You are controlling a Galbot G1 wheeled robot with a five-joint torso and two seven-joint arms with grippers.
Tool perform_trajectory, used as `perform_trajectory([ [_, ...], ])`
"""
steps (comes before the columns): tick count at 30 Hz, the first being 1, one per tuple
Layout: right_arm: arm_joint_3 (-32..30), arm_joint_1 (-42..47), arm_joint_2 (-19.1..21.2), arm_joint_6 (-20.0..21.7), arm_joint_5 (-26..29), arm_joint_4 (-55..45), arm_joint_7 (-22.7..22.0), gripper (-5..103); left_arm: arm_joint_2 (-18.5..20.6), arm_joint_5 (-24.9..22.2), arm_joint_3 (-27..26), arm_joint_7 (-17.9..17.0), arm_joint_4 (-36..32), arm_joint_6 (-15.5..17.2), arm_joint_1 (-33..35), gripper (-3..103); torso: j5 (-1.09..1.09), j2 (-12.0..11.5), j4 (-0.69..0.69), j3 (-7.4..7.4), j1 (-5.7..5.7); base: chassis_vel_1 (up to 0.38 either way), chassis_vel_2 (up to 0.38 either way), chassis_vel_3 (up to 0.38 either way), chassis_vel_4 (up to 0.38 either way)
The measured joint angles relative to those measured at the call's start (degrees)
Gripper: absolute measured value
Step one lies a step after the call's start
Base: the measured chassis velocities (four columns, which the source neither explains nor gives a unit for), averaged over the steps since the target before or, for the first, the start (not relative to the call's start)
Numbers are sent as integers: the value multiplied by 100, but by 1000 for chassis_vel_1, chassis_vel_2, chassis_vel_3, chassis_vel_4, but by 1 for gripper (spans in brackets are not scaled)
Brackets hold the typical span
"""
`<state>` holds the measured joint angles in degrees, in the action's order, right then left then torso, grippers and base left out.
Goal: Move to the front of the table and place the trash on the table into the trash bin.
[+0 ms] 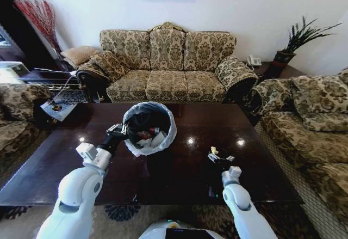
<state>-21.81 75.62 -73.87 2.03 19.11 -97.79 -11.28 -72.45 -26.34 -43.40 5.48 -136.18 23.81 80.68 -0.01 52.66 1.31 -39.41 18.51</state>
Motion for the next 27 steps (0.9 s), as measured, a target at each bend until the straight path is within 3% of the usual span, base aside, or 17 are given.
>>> perform_trajectory([
  [6,220,-198,-34,-4,20,218,-101,103,2,4,-9,-5,-3,0,-15,3,-1,0,5,0,0,0,0,0,0],
  [9,318,-265,-3,-3,63,276,-276,100,3,3,-15,-5,-3,2,-12,3,0,0,4,0,0,0,0,0,0],
  [13,392,-290,77,11,137,301,-477,88,2,4,-17,-5,-6,6,-10,3,0,0,2,0,0,0,0,0,0],
  [16,402,-292,122,15,199,350,-535,72,8,6,-9,-9,-8,20,-16,3,0,0,2,0,0,0,0,0,0],
  [18,403,-294,126,15,215,376,-534,72,9,9,-1,-10,-9,23,-18,3,0,0,3,0,0,0,0,0,0],
  [20,402,-315,127,-4,265,458,-532,61,6,18,9,-10,-9,27,-19,3,0,0,2,0,0,0,0,0,0],
  [21,402,-315,127,-4,265,458,-532,61,6,18,9,-10,-9,27,-19,3,0,0,2,0,0,0,0,0,0],
  [27,427,-414,115,-125,297,676,-525,33,30,23,4,-12,-10,37,-16,3,0,0,3,0,0,0,0,0,0],
])
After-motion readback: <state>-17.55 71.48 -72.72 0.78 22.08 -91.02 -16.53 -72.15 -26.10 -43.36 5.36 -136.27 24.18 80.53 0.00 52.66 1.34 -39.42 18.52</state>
